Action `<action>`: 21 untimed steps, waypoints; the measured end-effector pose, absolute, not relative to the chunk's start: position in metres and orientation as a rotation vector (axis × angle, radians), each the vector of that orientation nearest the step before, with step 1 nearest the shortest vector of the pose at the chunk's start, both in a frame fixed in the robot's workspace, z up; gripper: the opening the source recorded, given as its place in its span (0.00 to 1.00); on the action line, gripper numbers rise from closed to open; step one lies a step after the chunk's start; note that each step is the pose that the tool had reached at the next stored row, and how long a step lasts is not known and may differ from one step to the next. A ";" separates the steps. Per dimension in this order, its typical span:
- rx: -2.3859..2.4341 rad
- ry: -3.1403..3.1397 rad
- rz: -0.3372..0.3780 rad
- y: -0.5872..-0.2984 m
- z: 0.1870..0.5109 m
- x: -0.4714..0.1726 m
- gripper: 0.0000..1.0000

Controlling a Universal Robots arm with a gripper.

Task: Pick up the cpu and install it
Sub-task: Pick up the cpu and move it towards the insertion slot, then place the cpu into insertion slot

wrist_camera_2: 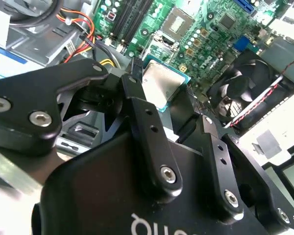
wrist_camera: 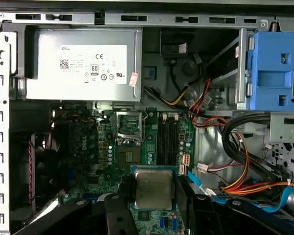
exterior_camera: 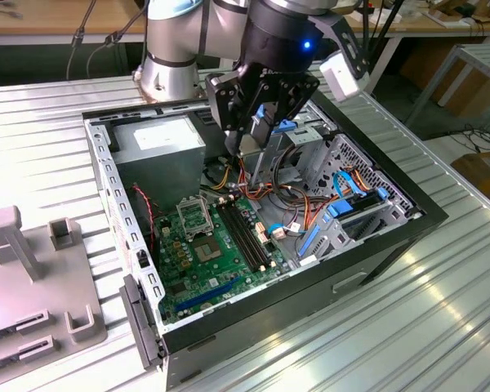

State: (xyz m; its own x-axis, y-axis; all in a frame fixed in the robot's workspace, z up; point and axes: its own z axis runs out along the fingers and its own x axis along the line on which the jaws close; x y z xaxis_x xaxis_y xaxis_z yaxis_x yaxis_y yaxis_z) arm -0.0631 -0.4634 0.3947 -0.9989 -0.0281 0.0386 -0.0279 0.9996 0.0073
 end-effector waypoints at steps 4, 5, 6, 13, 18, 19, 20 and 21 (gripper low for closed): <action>0.043 -3.103 -0.011 -0.463 0.395 -0.061 0.47; 0.043 -3.103 -0.011 -0.463 0.395 -0.061 0.47; 0.043 -3.103 -0.011 -0.463 0.395 -0.061 0.47; 0.043 -3.103 -0.011 -0.465 0.395 -0.061 0.47; 0.043 -3.103 -0.011 -0.465 0.395 -0.061 0.47; 0.043 -3.103 -0.011 -0.466 0.395 -0.061 0.47; 0.043 -3.103 -0.010 -0.466 0.395 -0.061 0.47; 0.043 -3.103 -0.011 -0.466 0.395 -0.061 0.47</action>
